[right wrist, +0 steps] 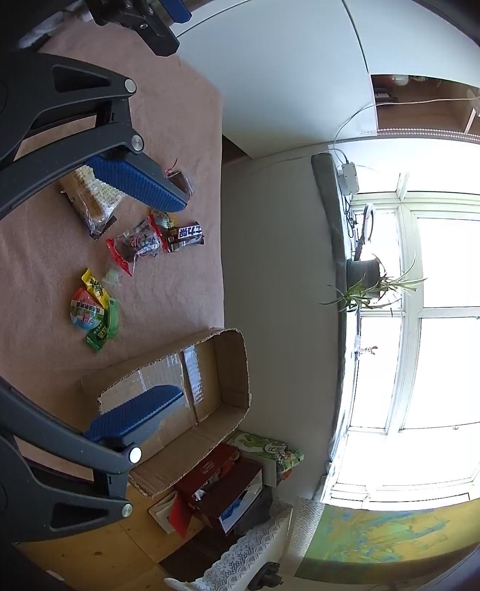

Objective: Organize snacks
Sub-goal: 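Move the right tool toward the wrapped bread loaf on the table, then close the right gripper on the plastic-wrapped bread loaf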

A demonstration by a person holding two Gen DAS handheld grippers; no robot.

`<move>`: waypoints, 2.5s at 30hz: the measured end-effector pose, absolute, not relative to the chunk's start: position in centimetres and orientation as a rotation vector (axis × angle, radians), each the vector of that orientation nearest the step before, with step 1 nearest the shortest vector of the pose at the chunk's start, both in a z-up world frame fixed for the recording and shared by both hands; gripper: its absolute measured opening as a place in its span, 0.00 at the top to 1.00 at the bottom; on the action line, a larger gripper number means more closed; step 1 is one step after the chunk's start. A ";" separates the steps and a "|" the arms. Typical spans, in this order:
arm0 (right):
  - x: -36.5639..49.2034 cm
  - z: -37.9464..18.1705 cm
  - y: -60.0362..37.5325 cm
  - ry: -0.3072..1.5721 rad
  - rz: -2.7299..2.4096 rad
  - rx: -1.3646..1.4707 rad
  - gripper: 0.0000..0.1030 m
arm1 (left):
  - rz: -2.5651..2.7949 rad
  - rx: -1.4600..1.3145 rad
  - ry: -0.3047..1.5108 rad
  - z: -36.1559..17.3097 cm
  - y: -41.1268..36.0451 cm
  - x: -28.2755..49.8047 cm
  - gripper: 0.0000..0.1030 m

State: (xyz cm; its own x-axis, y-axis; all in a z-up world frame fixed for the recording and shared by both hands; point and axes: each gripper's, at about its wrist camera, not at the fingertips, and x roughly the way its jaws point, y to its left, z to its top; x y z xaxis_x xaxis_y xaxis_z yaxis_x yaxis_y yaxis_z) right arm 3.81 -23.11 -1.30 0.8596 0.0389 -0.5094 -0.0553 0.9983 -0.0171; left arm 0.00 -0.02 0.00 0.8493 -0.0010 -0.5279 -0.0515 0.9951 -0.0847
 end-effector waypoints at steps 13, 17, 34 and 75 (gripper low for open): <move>3.9 -1.2 -23.3 0.546 0.029 -0.054 0.06 | -0.008 -0.116 0.567 -0.6 -0.1 0.5 0.03; 3.9 -1.3 -22.9 0.550 0.035 -0.056 0.06 | -0.007 -0.116 0.563 -0.6 -0.4 0.3 0.03; 4.3 -1.5 -22.2 0.560 0.056 -0.064 0.06 | -0.004 -0.110 0.589 -1.1 -0.3 0.7 0.03; 12.4 -10.9 -20.0 1.003 0.630 0.112 0.15 | -0.247 -0.435 0.920 -8.7 0.0 2.4 0.23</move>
State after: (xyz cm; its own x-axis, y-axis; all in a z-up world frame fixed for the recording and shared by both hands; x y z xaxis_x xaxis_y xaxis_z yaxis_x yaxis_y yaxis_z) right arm 12.38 -19.97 -10.89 0.3772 0.5416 -0.7513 -0.4415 0.8182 0.3682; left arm 2.35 -0.05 -8.74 0.5863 -0.3865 -0.7119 0.0212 0.8858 -0.4635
